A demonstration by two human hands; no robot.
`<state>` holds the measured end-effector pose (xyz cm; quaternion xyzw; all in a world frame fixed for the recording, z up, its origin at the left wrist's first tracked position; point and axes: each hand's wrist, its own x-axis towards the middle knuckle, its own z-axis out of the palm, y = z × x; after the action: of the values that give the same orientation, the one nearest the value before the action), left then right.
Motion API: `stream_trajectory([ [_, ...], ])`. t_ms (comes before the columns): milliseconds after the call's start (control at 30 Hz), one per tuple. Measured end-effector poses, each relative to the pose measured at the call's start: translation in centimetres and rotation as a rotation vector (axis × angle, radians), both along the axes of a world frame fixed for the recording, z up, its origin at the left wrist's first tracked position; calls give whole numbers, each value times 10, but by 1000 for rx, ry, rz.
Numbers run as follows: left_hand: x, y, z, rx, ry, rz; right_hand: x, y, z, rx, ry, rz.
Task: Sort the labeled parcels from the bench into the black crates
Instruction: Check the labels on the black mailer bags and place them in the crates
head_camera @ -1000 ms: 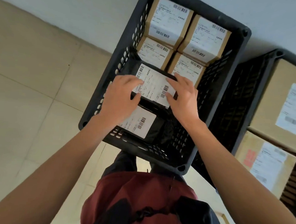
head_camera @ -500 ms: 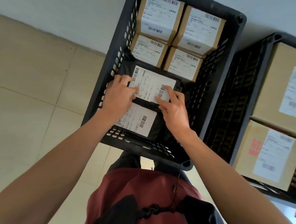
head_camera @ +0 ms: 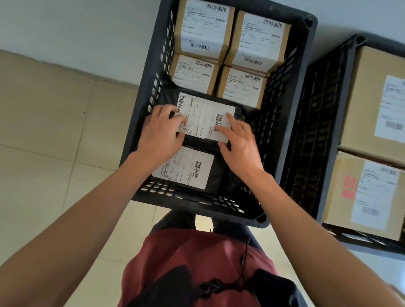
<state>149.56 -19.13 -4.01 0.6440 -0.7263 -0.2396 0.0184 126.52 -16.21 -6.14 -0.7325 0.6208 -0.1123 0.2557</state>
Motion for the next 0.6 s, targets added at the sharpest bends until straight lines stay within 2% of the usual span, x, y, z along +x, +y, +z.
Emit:
stream_trajectory([
  [100, 3, 1, -1, -13, 14, -2, 1, 9, 12, 49, -72, -161],
  [267, -2, 2, 8, -64, 70, -7, -10, 19, 51, 193, -296, -496],
  [400, -25, -2, 31, -3, 270, -16, -24, 29, 88, 168, -476, -671],
  [600, -95, -5, 80, 104, 559, -72, -62, 55, 129, 61, -541, -773],
])
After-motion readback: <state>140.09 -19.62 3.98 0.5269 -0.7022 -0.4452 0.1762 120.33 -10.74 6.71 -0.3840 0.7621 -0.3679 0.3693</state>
